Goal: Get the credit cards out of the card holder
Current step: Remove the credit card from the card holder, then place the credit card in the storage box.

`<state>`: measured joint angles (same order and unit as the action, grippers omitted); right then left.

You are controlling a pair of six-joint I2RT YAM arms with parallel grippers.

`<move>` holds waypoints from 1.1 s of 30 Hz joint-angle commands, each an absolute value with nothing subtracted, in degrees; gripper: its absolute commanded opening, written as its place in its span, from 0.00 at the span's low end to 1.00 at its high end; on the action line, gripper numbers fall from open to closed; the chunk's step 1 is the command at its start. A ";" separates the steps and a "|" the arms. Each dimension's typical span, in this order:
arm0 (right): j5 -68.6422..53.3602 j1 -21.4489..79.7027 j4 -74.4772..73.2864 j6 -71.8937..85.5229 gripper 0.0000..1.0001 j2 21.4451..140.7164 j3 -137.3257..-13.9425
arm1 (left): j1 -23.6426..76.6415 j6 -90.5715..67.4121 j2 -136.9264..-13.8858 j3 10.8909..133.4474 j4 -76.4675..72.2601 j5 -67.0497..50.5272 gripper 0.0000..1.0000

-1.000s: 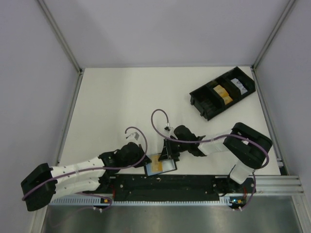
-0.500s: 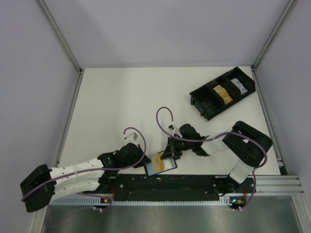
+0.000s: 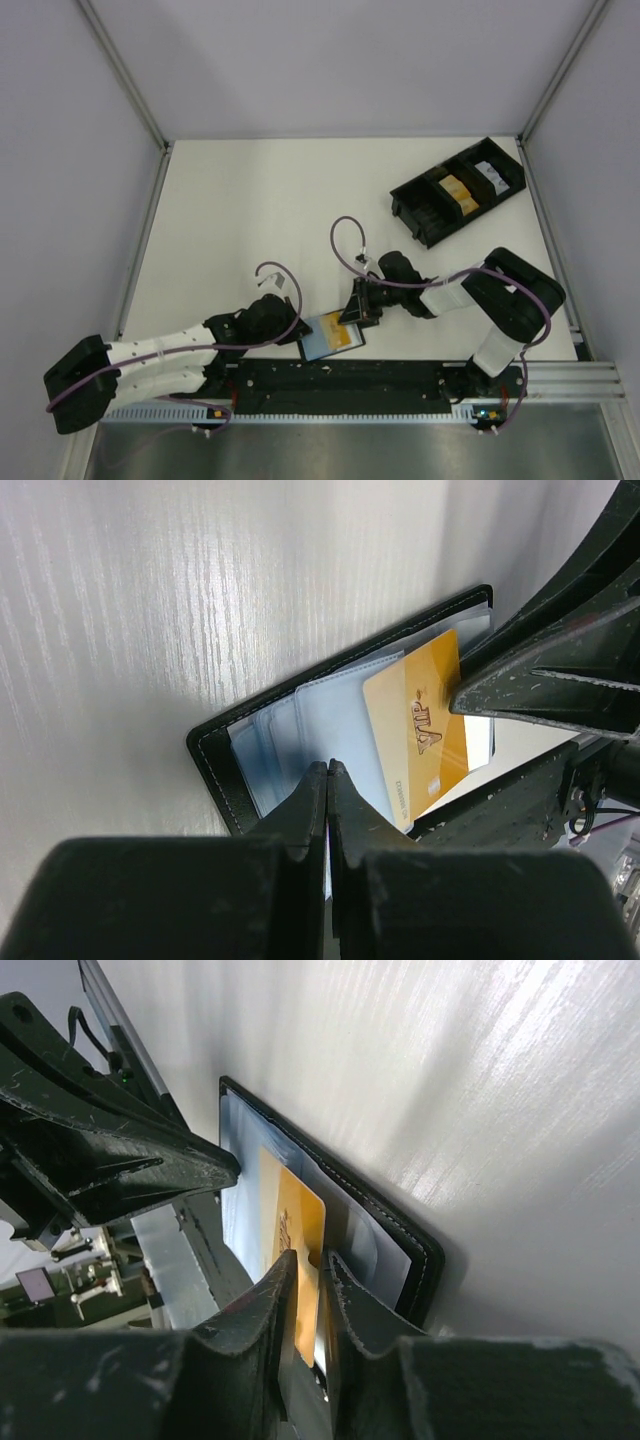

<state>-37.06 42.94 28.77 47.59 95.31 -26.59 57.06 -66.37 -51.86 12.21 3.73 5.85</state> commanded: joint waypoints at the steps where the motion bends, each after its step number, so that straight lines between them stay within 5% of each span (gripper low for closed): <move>1: -38.85 42.89 31.55 46.76 0.20 95.18 -27.42 | 57.22 -65.57 -53.96 11.51 6.59 7.12 0.00; 8: -40.16 43.86 33.66 47.63 0.23 97.91 -28.39 | 57.22 -65.57 -53.96 11.51 6.42 7.12 0.00; 13: -39.46 43.51 31.82 46.76 0.00 96.60 -28.21 | 57.22 -65.74 -53.44 11.25 6.50 7.12 0.00; 27: -35.16 29.28 9.95 39.11 0.00 72.45 -26.89 | 56.87 -64.25 -51.15 12.74 5.89 11.51 0.00; 33: -34.98 16.99 -1.83 37.70 0.00 59.87 -32.95 | 52.57 -57.50 -51.50 20.37 8.52 11.78 0.22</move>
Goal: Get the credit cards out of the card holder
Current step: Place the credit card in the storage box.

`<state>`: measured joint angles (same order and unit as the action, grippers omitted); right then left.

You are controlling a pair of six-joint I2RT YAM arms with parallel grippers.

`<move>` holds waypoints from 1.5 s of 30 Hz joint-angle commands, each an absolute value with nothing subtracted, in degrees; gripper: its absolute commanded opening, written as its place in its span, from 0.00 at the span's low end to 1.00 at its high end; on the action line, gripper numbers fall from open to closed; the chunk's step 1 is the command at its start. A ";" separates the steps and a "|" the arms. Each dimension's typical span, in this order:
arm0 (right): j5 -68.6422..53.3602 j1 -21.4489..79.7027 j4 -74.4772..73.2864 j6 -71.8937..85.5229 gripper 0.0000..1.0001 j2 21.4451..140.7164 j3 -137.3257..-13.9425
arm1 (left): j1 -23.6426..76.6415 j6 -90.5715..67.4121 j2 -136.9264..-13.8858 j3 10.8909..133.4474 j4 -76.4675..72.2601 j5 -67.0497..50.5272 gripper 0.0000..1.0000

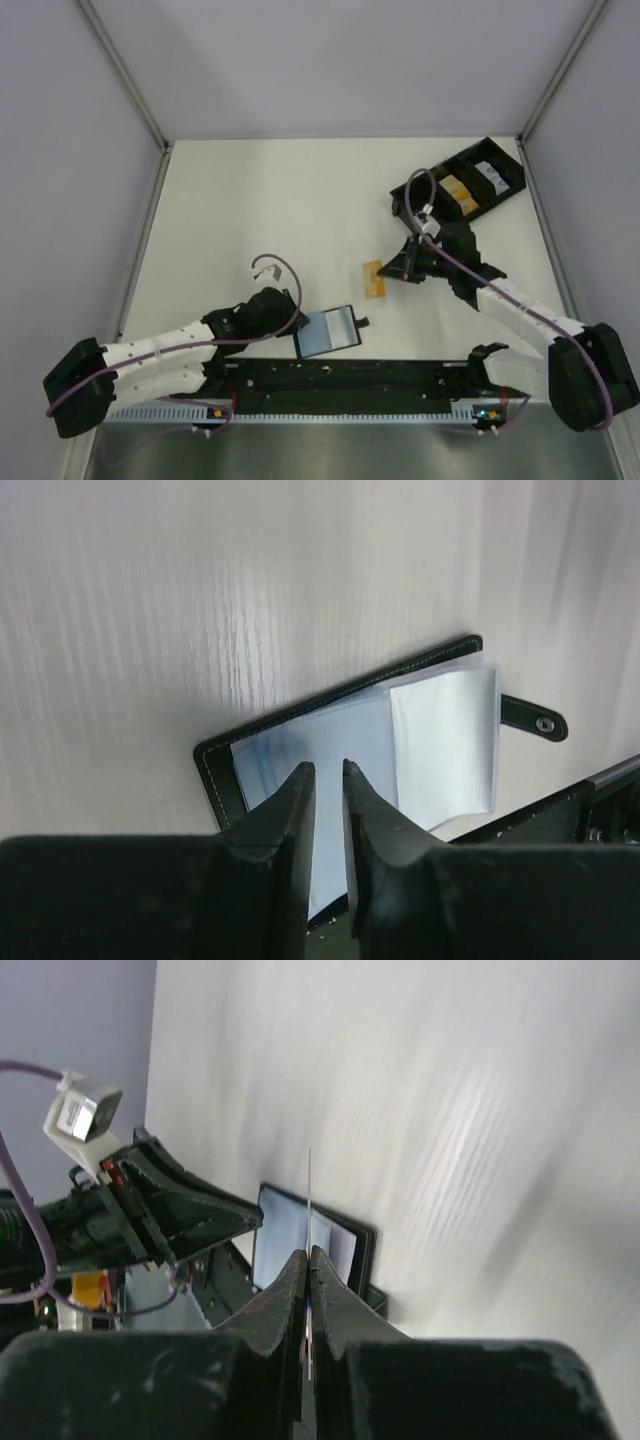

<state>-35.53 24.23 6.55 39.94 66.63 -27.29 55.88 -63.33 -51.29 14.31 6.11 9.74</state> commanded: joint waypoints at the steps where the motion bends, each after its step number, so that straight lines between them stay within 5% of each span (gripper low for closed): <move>1: -34.98 14.61 -2.89 37.79 0.00 58.81 -34.00 | 50.82 -55.57 -51.42 21.70 8.96 10.21 0.25; 14: -28.05 -7.73 4.47 48.51 0.00 63.18 -43.94 | 23.31 -33.06 -50.28 45.43 24.60 -7.55 0.78; 19: -23.91 -10.63 11.06 50.71 0.00 71.79 -47.28 | 19.51 -24.63 -45.19 50.00 32.51 -1.69 0.98; 26: -19.87 -13.18 15.81 50.36 0.00 85.76 -56.94 | 19.51 -16.79 -35.52 42.39 29.63 13.53 0.98; 45: -21.27 -12.48 14.59 47.20 0.00 110.30 -72.60 | 17.14 -15.12 -34.63 41.22 29.71 15.56 0.98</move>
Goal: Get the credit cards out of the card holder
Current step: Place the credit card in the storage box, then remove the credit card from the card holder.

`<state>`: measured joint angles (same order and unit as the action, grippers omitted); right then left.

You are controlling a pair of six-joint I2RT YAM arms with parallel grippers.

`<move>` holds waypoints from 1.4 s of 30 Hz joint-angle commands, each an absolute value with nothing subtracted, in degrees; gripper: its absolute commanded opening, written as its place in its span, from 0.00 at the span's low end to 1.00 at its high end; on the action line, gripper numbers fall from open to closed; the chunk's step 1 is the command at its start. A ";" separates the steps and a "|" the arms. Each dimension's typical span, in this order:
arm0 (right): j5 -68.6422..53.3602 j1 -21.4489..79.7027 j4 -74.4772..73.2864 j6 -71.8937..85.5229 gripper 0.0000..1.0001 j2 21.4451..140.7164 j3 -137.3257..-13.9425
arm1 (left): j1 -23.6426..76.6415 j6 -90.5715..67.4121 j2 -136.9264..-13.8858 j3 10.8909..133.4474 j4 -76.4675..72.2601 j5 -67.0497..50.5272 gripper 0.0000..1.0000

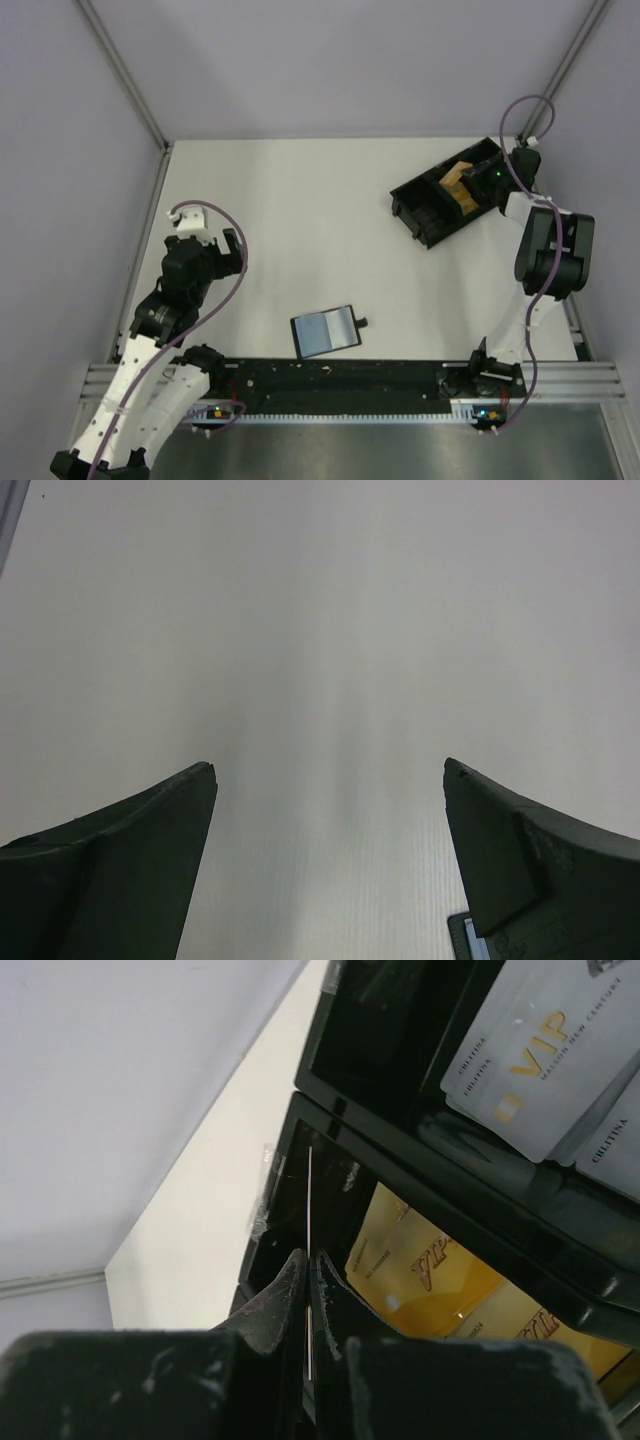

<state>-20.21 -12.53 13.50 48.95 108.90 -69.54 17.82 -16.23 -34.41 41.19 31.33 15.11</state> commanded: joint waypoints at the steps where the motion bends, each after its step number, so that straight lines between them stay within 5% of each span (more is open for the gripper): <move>1: -21.36 -12.22 14.33 47.11 0.00 110.91 -72.95 | 17.14 -15.12 -34.63 41.22 29.71 15.38 0.98; 12: -20.74 -10.64 13.80 50.01 0.01 114.34 -74.27 | 16.61 -15.21 -33.93 40.96 29.71 14.77 0.98; 25: -13.20 -10.02 -4.37 39.65 0.58 104.25 -75.23 | 16.35 -15.29 -32.35 40.69 29.97 13.98 0.97; 35: -4.31 -0.37 -15.99 27.78 0.80 81.67 -67.34 | 16.26 -15.64 -30.06 40.52 29.88 13.88 0.96; 42: -0.26 23.25 -18.90 21.72 0.82 69.80 -58.99 | 16.17 -16.08 -29.00 40.25 29.88 15.03 0.96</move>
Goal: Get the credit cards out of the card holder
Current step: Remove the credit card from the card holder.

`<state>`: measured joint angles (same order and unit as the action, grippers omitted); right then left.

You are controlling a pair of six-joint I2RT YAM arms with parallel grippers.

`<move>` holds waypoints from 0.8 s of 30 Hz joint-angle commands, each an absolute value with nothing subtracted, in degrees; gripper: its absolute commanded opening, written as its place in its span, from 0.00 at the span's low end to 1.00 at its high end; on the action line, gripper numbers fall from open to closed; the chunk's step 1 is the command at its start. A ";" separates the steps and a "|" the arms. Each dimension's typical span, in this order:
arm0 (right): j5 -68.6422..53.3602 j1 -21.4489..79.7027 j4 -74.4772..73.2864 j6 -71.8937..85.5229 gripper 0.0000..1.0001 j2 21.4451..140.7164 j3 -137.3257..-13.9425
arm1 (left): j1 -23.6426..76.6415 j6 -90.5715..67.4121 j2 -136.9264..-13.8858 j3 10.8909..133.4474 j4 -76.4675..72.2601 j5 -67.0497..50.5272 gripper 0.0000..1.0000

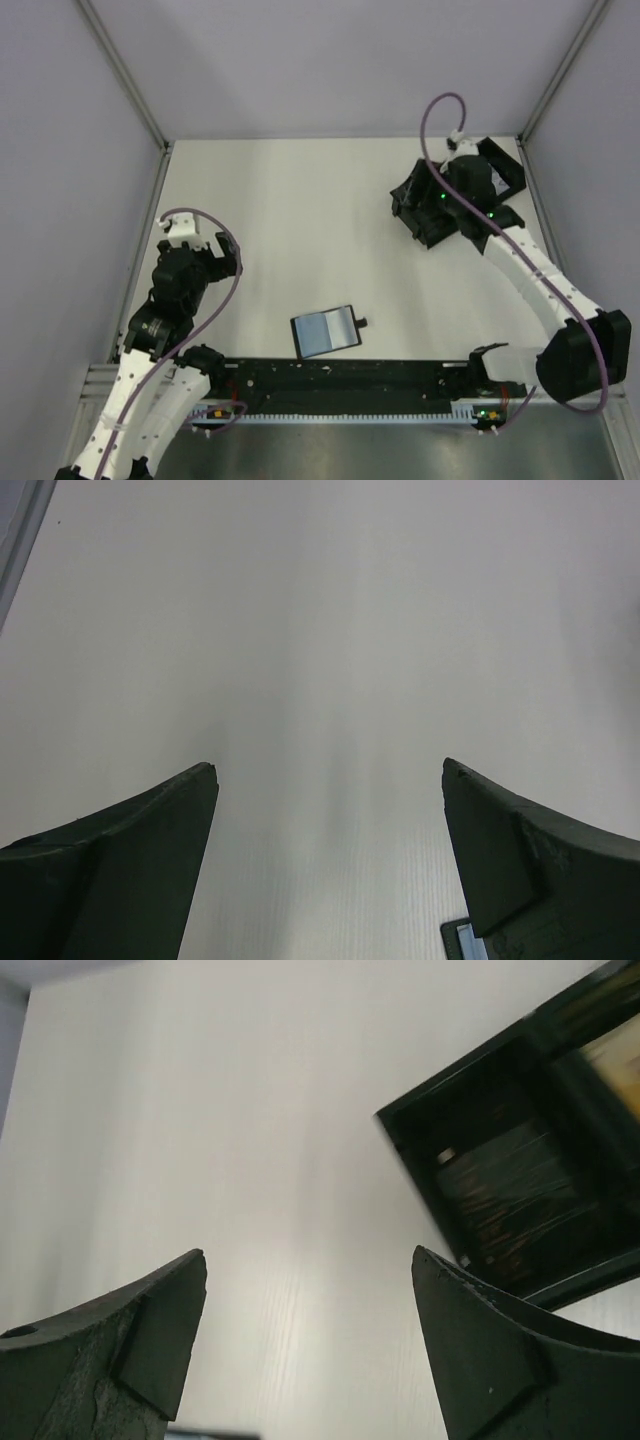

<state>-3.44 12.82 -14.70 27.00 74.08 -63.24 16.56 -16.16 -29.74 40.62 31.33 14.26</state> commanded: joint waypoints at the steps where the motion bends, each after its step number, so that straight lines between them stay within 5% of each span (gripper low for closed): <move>1: -0.26 27.47 -19.33 21.10 0.82 69.26 -58.28 | 16.17 -16.08 -28.83 40.17 29.97 15.20 0.96; 11: 2.82 61.41 -20.04 21.44 0.82 80.40 -55.72 | 16.17 -16.35 -28.30 40.08 30.06 17.14 0.96; 24: 2.71 68.38 -20.65 24.70 0.53 94.83 -56.34 | 16.17 -16.35 -29.00 39.81 29.88 18.02 0.95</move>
<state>0.03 68.12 -20.23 24.91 93.34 -55.16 16.51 -16.36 -28.99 40.05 31.35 17.26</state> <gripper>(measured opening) 0.567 0.958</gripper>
